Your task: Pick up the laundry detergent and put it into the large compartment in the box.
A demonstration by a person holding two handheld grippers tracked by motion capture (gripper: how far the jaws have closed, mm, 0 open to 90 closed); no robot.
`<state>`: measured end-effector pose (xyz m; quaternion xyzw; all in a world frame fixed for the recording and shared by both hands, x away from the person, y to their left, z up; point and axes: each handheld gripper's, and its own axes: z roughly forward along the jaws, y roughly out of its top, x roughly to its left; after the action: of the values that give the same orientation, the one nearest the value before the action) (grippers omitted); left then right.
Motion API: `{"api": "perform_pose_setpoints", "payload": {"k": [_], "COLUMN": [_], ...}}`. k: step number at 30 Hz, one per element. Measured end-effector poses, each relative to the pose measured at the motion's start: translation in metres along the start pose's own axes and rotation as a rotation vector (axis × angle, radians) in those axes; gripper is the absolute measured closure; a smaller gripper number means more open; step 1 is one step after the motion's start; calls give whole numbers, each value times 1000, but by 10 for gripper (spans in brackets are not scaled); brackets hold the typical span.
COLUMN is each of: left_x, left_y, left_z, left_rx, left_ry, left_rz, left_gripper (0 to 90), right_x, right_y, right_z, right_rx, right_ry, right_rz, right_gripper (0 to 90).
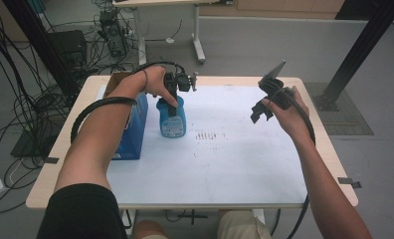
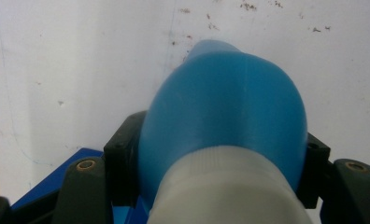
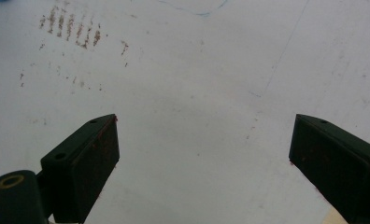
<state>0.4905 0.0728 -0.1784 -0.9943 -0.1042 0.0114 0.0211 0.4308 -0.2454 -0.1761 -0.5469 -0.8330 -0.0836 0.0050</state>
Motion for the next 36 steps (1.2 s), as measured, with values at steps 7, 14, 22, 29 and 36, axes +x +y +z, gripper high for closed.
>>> {"api": "perform_pose_setpoints", "payload": {"k": [7, 14, 22, 29, 36], "left_x": [1, 2, 1, 1, 1], "left_y": [0, 1, 0, 0, 0], "left_z": [0, 0, 0, 0, 0], "left_rx": [0, 1, -2, -1, 0], "left_ry": [-7, -8, -7, -7, -7], "left_rz": [-7, 0, 0, 0, -3], "left_gripper": [360, 362, 364, 364, 364], "right_x": [1, 2, 4, 3, 3], "right_y": [1, 2, 3, 2, 2], "right_z": [1, 1, 3, 2, 1], "right_rx": [4, 4, 5, 3, 3], "right_ry": [-2, -3, -2, -3, -2], "right_rz": [2, 1, -2, 1, 1], "right_gripper": [87, 87, 87, 87, 87]}}
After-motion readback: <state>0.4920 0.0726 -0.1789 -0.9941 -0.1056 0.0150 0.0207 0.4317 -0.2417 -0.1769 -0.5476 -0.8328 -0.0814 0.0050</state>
